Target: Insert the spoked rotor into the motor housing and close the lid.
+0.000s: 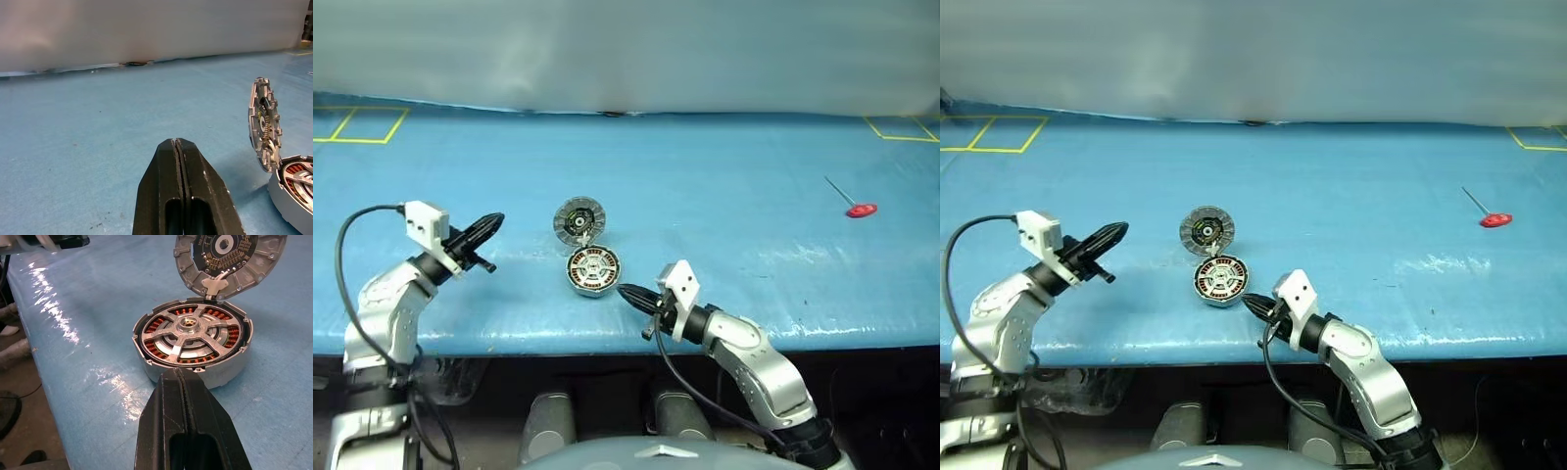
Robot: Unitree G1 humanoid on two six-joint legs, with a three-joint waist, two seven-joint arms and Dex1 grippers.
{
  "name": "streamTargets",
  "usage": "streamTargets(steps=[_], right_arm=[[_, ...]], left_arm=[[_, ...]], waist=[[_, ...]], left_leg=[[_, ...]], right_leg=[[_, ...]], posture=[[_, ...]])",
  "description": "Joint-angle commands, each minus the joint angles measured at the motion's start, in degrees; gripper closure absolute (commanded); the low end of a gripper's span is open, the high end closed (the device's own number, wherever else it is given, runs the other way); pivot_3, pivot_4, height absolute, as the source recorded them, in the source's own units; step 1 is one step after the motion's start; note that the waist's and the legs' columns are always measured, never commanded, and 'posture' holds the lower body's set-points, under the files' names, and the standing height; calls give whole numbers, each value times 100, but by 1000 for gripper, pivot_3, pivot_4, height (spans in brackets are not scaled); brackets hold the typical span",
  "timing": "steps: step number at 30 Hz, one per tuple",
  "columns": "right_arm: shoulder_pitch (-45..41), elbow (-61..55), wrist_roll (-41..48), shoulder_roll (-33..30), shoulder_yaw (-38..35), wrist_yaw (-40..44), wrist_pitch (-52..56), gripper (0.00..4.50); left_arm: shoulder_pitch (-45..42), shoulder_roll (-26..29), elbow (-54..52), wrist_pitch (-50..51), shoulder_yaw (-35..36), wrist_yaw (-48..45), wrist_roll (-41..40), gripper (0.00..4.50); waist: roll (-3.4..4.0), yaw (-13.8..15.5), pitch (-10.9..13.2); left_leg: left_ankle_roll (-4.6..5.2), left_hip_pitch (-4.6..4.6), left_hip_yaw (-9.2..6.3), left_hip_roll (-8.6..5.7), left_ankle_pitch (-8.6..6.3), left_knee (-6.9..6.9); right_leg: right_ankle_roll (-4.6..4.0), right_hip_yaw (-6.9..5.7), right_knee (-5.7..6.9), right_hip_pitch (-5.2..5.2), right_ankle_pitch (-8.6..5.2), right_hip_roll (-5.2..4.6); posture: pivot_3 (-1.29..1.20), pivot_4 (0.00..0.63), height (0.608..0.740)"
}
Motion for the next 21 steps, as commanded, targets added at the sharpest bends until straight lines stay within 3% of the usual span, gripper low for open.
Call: streamTargets(steps=[1,12,21], right_arm=[[108,-25,-131,32,-58,-151,-423,4500],[644,284,-214,304,-186,-548,-1275,4500],[672,439,-374,415,-63,-706,-1469,4500]], left_arm=[[-648,34,636,223,-175,-338,-8,4473],[-2158,-173,2323,280,-844,-1127,432,4473],[-2894,-390,3042,304,-1386,-1900,851,4473]], waist=[[-8,5,0],[-21,6,4],[-23,5,6]], left_leg=[[0,-3,0,0,0,0],[0,-12,-9,0,0,-1],[0,-13,-13,0,0,3]], right_leg=[[0,0,0,5,0,1],[-2,4,1,7,0,11],[-1,6,3,9,1,15]], posture=[[0,150,740],[0,150,740],[0,150,740]])
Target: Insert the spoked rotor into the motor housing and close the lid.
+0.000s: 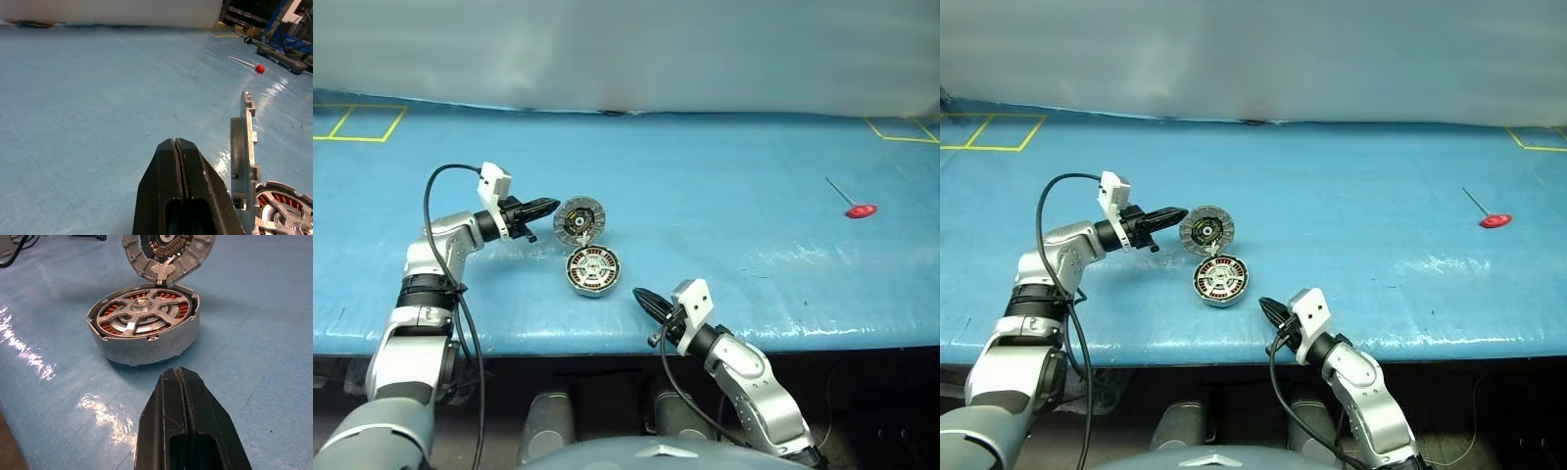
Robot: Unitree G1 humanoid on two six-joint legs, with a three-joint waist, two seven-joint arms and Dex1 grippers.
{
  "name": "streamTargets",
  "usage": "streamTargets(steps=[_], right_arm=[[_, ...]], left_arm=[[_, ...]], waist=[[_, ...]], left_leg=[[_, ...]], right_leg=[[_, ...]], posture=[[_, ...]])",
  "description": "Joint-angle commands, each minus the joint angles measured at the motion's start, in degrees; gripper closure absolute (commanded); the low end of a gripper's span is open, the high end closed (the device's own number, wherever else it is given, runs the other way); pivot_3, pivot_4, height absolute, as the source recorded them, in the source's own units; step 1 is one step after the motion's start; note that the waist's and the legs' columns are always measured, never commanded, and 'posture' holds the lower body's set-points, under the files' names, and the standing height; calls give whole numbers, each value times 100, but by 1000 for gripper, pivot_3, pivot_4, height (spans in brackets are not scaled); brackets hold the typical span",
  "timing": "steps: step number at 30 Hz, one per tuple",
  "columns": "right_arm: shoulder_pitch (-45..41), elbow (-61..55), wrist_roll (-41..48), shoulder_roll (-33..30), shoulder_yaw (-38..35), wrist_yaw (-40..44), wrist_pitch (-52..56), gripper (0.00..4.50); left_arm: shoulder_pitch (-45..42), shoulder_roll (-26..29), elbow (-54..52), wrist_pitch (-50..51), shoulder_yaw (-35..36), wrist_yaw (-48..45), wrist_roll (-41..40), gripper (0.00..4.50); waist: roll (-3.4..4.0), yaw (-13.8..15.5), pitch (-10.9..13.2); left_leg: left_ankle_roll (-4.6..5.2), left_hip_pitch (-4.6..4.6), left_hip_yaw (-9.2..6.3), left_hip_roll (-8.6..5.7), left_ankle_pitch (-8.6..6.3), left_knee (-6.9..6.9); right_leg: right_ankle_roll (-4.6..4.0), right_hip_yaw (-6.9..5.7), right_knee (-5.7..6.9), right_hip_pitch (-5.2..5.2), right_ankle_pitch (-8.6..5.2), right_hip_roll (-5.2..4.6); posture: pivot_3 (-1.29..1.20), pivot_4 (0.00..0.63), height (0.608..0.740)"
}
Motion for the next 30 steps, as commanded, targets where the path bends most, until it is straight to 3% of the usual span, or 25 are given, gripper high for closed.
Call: streamTargets(steps=[1,10,30], right_arm=[[-67,-39,-54,89,33,-72,-151,4500],[-117,-63,-53,164,29,-117,-126,4500],[-216,71,-127,217,66,-186,-118,4500]], left_arm=[[-272,-77,122,-73,-202,-299,214,4473],[-666,-224,458,-233,-481,-828,564,4473],[-735,-119,4,-46,-1069,-1880,932,4473]], waist=[[0,4,0],[0,9,0],[0,8,0]], left_leg=[[0,-1,-2,0,0,0],[0,-16,-17,-1,0,8],[1,-21,-32,-1,1,17]], right_leg=[[-1,0,0,1,0,1],[-1,0,0,-2,1,7],[-6,-1,6,0,4,14]], posture=[[0,150,740],[0,150,740],[0,150,740]])
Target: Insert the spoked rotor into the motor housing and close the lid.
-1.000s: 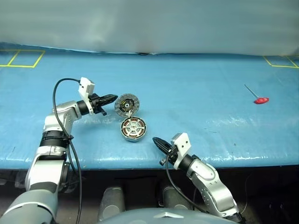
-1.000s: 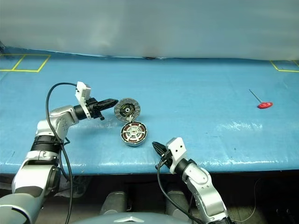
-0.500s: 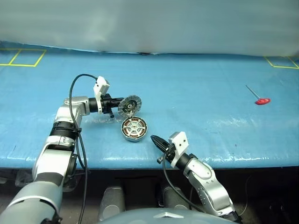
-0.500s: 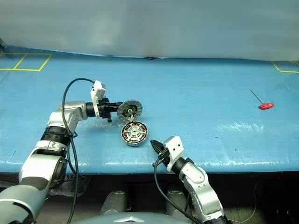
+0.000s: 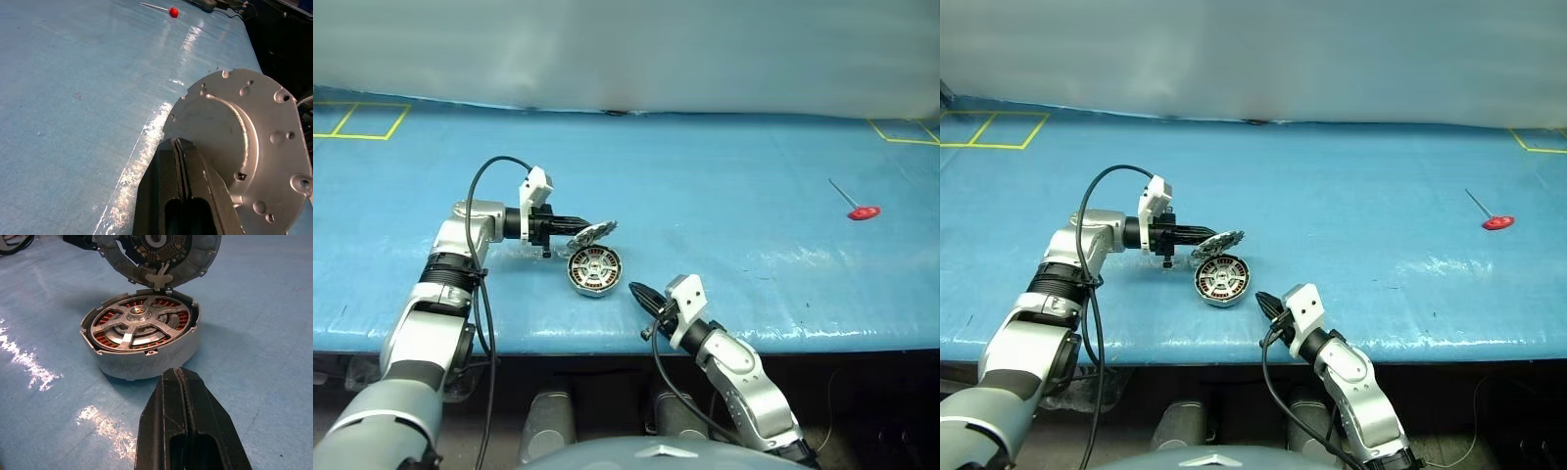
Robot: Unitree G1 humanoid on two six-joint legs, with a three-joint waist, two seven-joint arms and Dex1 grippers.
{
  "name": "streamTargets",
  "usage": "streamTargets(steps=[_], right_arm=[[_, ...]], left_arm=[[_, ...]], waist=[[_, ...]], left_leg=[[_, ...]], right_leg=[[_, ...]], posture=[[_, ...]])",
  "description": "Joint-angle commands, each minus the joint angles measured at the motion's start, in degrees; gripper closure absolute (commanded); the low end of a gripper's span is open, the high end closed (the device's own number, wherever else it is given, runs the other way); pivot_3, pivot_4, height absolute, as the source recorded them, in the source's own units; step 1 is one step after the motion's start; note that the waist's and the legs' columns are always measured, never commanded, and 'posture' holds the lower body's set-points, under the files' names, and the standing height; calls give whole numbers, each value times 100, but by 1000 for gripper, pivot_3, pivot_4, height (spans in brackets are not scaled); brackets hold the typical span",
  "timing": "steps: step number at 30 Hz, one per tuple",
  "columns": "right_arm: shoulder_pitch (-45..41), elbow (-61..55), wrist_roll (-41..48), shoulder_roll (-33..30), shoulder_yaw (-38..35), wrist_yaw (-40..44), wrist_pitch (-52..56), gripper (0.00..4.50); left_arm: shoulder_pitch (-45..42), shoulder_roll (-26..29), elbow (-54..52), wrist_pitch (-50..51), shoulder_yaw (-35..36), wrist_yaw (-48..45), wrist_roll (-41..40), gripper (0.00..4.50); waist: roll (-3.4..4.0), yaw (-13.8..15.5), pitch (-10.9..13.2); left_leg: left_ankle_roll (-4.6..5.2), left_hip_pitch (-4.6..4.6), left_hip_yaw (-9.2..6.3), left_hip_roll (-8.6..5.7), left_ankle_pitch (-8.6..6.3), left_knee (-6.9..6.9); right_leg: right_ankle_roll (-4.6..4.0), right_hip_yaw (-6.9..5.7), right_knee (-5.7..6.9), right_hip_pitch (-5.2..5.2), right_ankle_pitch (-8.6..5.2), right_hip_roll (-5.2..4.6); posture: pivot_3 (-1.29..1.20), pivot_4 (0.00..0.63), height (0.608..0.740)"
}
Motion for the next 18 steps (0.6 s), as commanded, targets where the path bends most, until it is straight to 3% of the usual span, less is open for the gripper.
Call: streamTargets(steps=[1,18], right_arm=[[-45,-82,26,30,-12,10,-106,4500],[-35,-11,-14,99,-62,-75,-131,4500]], left_arm=[[-159,21,-265,33,-125,-198,87,4473],[286,18,-1018,192,-822,-662,316,4473]], waist=[[0,-2,0],[1,-7,0]], left_leg=[[0,0,0,0,0,1],[0,-1,-11,1,0,26]], right_leg=[[0,0,0,0,0,0],[3,0,16,6,1,4]], posture=[[0,150,740],[0,150,740]])
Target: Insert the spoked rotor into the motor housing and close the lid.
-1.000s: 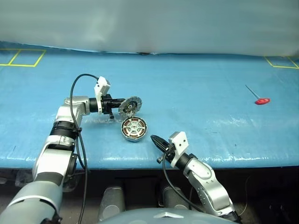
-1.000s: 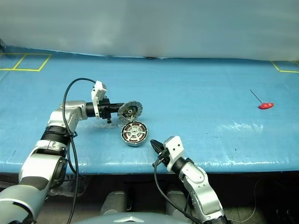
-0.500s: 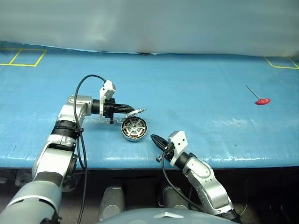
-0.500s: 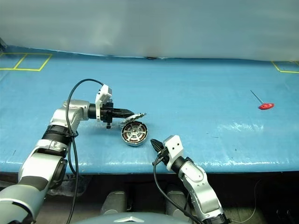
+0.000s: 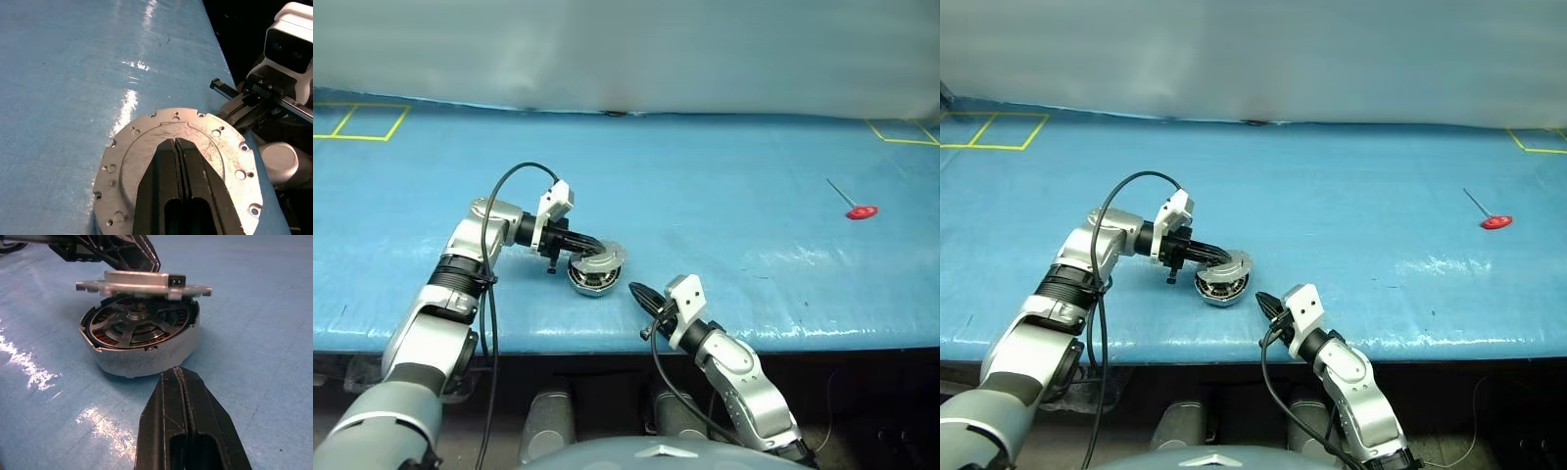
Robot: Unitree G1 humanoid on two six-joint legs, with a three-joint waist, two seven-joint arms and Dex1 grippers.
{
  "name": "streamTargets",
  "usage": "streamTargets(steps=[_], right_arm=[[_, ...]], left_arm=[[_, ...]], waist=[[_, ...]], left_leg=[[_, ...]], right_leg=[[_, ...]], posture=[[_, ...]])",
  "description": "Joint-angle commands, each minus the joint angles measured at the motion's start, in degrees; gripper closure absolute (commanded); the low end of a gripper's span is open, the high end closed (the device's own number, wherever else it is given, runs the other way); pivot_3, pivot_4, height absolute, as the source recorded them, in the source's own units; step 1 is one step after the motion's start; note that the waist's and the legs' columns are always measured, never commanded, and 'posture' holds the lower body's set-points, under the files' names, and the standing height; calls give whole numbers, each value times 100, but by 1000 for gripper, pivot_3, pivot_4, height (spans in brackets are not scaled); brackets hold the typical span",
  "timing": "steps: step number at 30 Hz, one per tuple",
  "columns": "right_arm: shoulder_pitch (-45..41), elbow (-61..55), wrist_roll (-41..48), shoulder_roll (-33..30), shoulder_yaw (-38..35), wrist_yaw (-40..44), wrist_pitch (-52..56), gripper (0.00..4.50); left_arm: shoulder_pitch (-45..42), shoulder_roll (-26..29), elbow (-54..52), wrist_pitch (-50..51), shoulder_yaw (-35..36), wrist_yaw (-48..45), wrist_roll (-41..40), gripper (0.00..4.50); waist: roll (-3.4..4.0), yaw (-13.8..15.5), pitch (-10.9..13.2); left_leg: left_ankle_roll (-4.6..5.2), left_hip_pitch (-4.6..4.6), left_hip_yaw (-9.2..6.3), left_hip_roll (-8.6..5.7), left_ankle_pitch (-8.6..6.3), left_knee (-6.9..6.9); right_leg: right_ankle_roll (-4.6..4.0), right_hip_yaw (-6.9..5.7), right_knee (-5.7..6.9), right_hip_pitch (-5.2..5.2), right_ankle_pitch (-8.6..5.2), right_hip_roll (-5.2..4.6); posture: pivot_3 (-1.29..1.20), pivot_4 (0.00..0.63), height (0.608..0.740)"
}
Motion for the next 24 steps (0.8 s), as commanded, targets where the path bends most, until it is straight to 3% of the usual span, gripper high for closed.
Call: streamTargets(steps=[1,11,14,24], right_arm=[[-40,-49,9,34,-56,-42,-132,4500],[-70,-36,90,74,-120,-94,-74,4500],[-101,-224,158,33,-220,-121,67,4500],[-539,-1224,696,-80,-863,-566,1357,4500]], left_arm=[[87,55,-266,3,-139,-95,99,4473],[528,276,-693,42,-369,-117,299,4473],[670,291,-988,101,-104,23,75,4473],[1930,518,-3535,188,1021,1029,-835,4473]], waist=[[0,3,0],[2,0,-1],[5,-1,-1],[9,-19,0]], left_leg=[[0,0,-1,0,0,2],[0,12,-3,3,0,14],[0,41,-7,5,-1,14],[-1,40,-3,8,-1,8]], right_leg=[[0,0,2,0,0,1],[6,1,8,13,-3,2],[6,-2,6,43,-5,1],[-9,0,4,41,3,-2]], posture=[[0,150,740],[0,150,740],[0,150,740],[0,150,740]])
